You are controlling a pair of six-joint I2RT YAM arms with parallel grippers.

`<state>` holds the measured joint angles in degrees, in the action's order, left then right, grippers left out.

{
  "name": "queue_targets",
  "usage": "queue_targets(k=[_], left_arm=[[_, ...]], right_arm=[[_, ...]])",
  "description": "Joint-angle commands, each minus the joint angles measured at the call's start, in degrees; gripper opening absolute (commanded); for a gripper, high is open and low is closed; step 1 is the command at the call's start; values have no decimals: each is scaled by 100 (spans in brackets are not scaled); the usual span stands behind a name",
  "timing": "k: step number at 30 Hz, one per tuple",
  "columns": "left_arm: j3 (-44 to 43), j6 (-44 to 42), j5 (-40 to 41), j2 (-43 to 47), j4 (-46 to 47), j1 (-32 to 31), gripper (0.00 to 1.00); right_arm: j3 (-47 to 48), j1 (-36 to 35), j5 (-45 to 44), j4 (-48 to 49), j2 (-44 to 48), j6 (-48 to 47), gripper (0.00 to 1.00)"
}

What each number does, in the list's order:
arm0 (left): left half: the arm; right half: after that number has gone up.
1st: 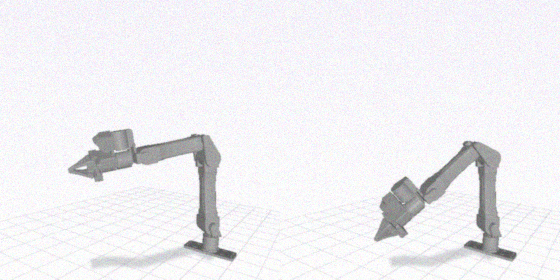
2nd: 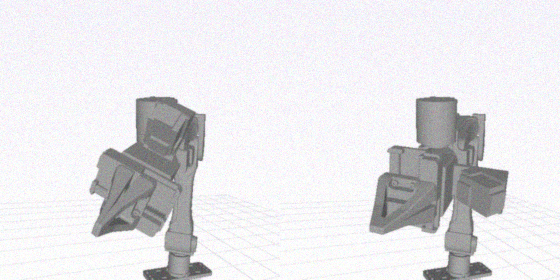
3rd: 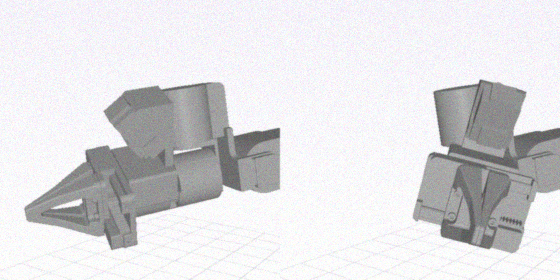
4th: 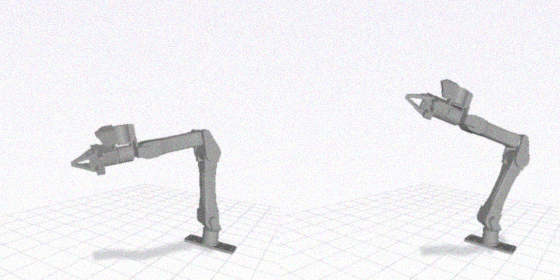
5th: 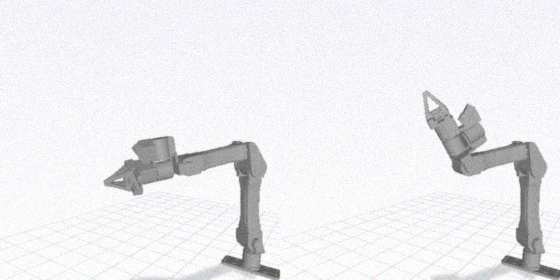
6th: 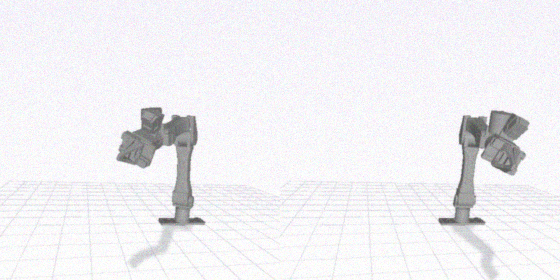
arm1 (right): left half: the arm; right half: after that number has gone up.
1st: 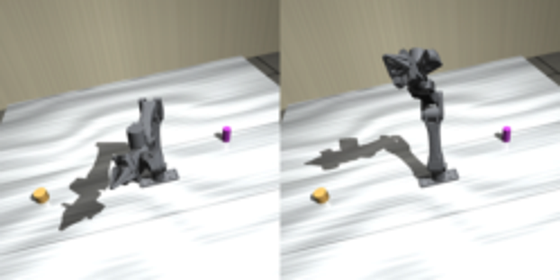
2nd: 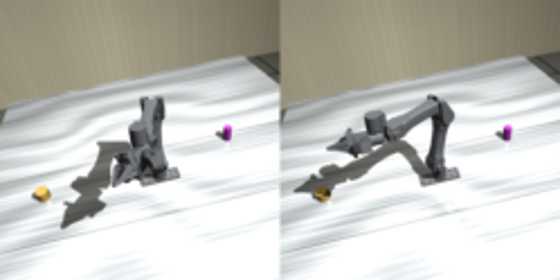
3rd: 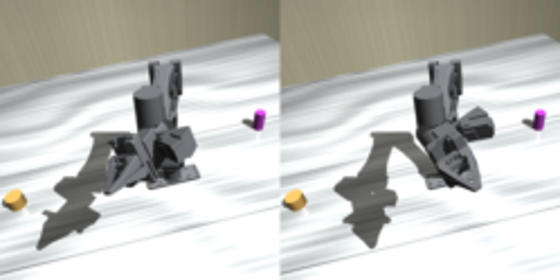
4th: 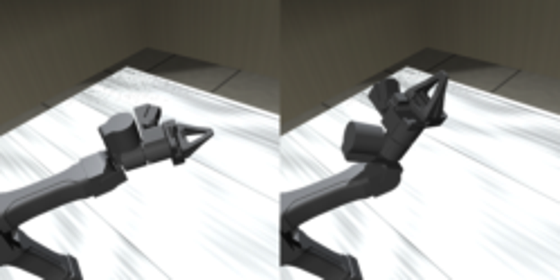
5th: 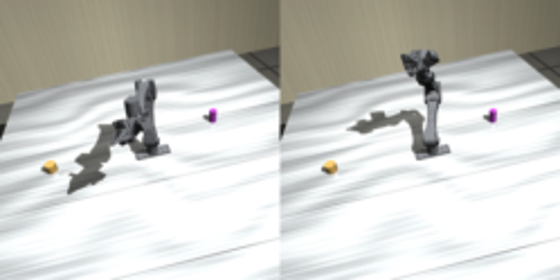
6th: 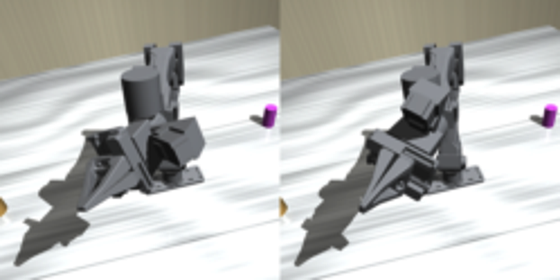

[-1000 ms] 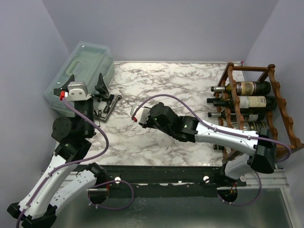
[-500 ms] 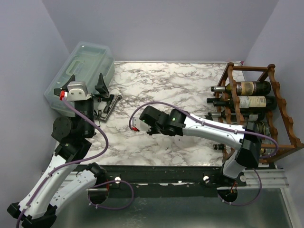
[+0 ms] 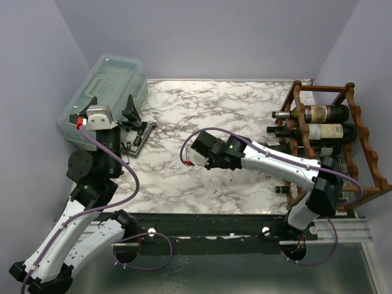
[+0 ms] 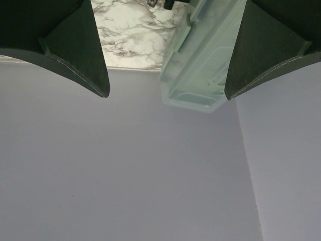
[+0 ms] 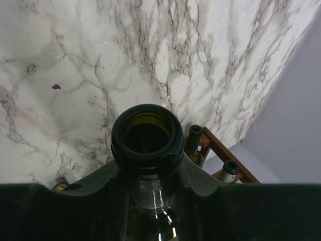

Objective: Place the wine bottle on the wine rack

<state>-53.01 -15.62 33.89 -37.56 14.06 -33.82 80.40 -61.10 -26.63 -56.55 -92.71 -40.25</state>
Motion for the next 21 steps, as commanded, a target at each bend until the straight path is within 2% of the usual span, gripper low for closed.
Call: queue_targets(k=[1,5,11,21], left_arm=[[-42,75,-63,17,35,12,99],[-45,92,-73,9,29,-1,99],[-51,98,-68,6,26,-10,99],[-60,124,-77,7,9,-18,99]], right_arm=[[18,59,-657,-416,224,-287,0],[96,98,-899,-420,215,-69,1],[370,96,-1074,-919,112,462,1],[20,175,-1218,-969,415,366,1]])
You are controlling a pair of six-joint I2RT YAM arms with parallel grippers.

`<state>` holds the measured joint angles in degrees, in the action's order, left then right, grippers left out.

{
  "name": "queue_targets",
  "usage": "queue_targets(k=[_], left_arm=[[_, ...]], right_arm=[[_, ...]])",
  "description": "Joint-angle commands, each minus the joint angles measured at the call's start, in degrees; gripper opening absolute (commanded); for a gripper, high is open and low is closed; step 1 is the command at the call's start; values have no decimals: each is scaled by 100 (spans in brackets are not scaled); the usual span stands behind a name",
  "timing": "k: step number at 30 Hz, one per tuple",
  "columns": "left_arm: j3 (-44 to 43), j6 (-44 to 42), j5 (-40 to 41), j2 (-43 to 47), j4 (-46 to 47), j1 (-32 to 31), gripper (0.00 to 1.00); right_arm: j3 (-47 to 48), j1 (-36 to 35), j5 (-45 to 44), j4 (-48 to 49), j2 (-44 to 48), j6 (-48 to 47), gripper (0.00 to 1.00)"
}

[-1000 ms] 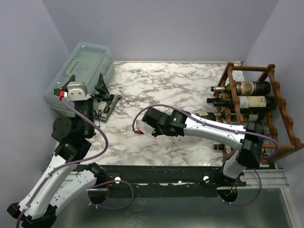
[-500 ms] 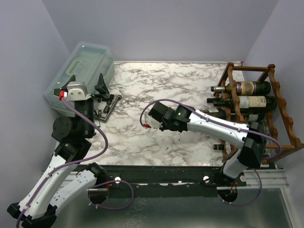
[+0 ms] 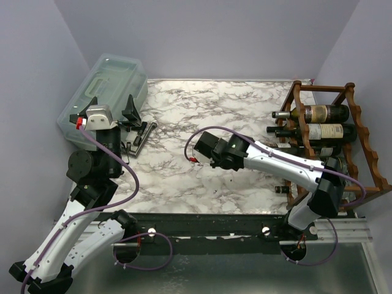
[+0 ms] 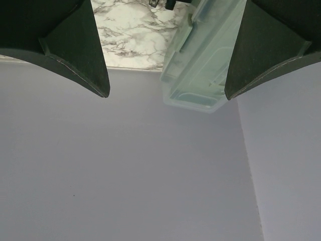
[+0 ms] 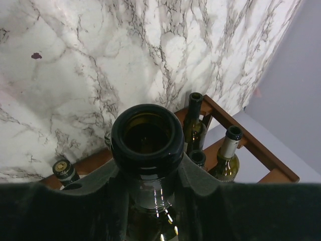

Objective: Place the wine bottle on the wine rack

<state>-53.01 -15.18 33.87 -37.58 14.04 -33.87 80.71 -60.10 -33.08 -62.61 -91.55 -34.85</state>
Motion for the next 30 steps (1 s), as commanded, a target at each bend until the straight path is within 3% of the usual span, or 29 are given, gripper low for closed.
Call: queue_targets(k=[1,15,30], left_arm=[[-60,85,-75,8,8,-15,99],[-69,85,-67,50,-4,-50,99],[-69,107,-52,77,-7,-111,99]], right_arm=[[-13,103,-592,-381,305,-180,1],[-535,606,-701,-206,570,-361,1],[-1538,1355,-1294,445,1020,-1165,1]])
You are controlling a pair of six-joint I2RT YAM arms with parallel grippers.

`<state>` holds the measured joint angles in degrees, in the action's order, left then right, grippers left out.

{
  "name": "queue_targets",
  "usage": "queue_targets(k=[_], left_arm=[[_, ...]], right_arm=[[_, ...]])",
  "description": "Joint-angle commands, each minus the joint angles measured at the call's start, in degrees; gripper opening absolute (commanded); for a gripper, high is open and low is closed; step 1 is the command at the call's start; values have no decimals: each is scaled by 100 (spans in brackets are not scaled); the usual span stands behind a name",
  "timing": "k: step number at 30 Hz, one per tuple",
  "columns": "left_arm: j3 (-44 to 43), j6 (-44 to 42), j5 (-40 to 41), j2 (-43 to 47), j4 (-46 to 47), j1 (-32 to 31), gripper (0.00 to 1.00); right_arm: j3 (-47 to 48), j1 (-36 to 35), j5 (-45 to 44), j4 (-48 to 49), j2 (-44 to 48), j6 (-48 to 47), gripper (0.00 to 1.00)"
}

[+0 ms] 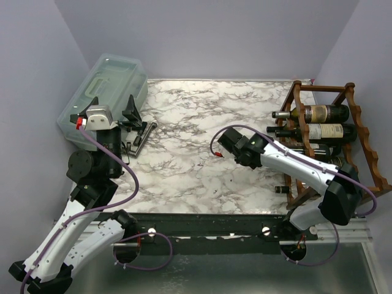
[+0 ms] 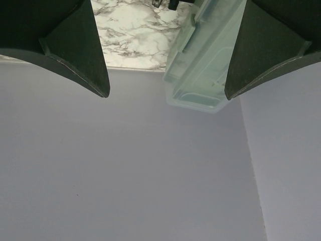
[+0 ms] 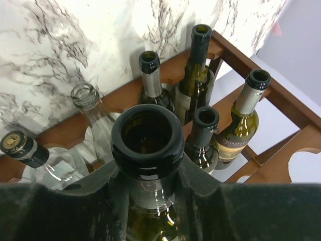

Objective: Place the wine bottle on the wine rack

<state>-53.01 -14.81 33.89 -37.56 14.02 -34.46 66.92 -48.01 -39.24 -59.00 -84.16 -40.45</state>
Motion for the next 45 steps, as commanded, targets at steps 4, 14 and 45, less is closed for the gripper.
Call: queue_targets(k=[4,14,45], left_arm=[[-69,72,-42,74,-5,-103,99],[-130,228,-98,110,-100,-149,99],[-165,351,-125,155,-172,-237,99]], right_arm=[[-287,341,-751,265,321,-769,1],[-511,807,-478,542,676,-1226,1],[-941,1692,178,818,1090,-1853,0]])
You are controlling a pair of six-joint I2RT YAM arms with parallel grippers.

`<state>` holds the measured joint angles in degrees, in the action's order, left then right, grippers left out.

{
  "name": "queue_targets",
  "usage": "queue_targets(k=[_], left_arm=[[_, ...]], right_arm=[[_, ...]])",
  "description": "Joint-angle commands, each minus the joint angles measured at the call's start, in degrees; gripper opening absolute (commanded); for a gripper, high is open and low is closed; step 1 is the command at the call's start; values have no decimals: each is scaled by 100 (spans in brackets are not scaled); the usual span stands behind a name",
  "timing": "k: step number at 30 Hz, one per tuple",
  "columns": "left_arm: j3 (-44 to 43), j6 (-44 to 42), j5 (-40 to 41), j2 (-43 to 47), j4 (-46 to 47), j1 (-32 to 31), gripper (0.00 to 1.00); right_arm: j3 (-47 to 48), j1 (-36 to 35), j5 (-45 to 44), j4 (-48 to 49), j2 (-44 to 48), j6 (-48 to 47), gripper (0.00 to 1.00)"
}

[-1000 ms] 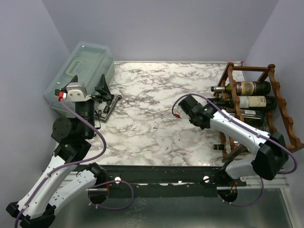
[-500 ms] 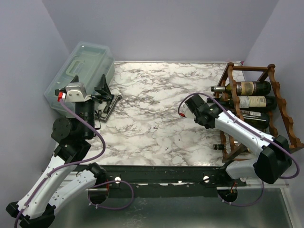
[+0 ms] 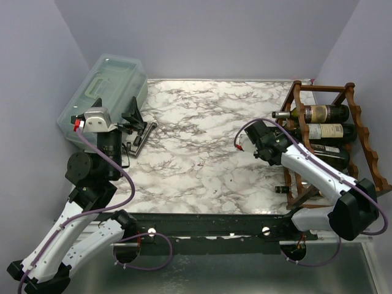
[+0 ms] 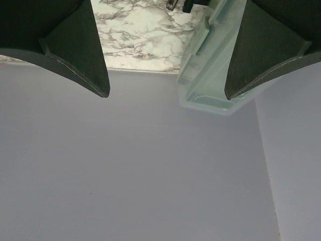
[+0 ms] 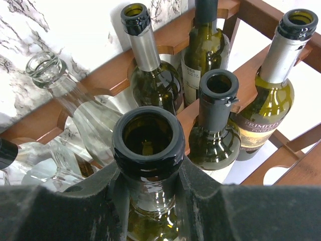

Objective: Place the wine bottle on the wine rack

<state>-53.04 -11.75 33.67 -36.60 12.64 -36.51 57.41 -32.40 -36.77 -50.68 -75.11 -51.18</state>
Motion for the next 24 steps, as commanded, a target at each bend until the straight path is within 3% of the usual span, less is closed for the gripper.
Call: queue_targets(k=[1,13,24], left_arm=[[-163,41,-90,57,-29,-40,99],[-163,-20,-25,119,-21,-158,99],[-164,-92,52,207,-16,-378,99]], right_arm=[[12,185,-42,7,199,-813,0],[113,482,133,-206,272,-1084,1],[-73,713,621,-193,596,-1904,0]])
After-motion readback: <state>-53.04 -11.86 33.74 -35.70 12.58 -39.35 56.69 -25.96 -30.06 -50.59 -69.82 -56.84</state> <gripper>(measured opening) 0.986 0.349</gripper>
